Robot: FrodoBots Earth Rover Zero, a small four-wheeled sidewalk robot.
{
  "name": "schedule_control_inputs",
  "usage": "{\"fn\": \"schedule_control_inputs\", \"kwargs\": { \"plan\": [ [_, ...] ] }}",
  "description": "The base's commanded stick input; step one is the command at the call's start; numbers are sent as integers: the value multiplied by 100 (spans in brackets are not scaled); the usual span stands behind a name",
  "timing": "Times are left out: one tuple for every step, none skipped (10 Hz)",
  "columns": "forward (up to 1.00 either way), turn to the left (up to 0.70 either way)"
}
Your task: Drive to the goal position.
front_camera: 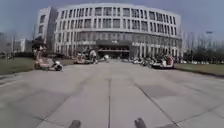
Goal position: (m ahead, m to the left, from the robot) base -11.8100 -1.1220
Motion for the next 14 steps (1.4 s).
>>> {"fn": "schedule_control_inputs", "kwargs": {
  "plan": [
    [85,-18],
    [85,-5],
    [85,-1],
    [85,1],
    [85,0],
    [85,-5],
    [85,-9],
    [85,-16],
    [85,-24],
    [85,-32],
    [85,-8],
    [85,-1],
    [85,-5],
    [85,-8]
  ]
}}
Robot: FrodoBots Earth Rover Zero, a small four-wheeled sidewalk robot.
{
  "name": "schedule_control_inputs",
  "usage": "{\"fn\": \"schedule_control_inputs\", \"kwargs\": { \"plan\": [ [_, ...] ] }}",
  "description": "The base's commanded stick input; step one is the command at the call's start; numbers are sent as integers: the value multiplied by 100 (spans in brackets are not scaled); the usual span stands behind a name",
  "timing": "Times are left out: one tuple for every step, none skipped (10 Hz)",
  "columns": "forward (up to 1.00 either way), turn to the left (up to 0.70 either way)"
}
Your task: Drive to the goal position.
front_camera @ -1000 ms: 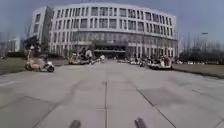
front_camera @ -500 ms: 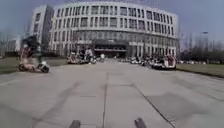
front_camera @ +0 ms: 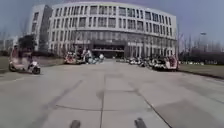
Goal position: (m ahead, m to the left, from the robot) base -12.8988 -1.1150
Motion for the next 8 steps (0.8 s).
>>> {"fn": "schedule_control_inputs", "kwargs": {
  "plan": [
    [85,-12],
    [85,-18],
    [85,-28],
    [85,-31],
    [85,-24],
    [85,-16],
    [85,-7],
    [85,1]
  ]
}}
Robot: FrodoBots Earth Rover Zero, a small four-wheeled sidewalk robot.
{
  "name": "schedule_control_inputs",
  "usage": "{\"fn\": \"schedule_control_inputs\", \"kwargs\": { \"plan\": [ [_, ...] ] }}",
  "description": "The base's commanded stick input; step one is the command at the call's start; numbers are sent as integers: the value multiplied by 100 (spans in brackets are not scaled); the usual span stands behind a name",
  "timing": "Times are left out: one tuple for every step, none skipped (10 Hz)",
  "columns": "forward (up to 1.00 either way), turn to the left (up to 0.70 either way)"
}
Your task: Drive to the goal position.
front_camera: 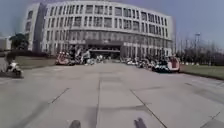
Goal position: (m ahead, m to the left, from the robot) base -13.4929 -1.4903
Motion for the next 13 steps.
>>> {"fn": "schedule_control_inputs", "kwargs": {
  "plan": [
    [85,1],
    [85,1],
    [85,1],
    [85,1],
    [85,1],
    [85,1],
    [85,1],
    [85,1],
    [85,1],
    [85,1],
    [85,1],
    [85,1],
    [85,1]
  ]
}}
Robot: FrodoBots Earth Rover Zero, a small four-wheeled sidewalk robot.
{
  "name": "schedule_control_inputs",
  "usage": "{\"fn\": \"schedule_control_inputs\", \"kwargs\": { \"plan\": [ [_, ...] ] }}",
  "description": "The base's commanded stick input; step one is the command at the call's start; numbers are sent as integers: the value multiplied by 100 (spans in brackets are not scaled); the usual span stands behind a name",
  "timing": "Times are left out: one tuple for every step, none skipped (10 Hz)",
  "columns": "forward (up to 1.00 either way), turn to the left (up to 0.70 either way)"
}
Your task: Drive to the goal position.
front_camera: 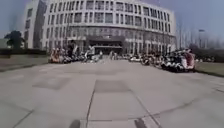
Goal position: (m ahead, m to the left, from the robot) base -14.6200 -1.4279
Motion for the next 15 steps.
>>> {"fn": "schedule_control_inputs", "kwargs": {
  "plan": [
    [85,1],
    [85,1],
    [85,1],
    [85,1],
    [85,1],
    [85,1],
    [85,1],
    [85,1],
    [85,1],
    [85,1],
    [79,-5],
    [66,-18],
    [52,-31],
    [39,-44],
    [25,-57]
  ]
}}
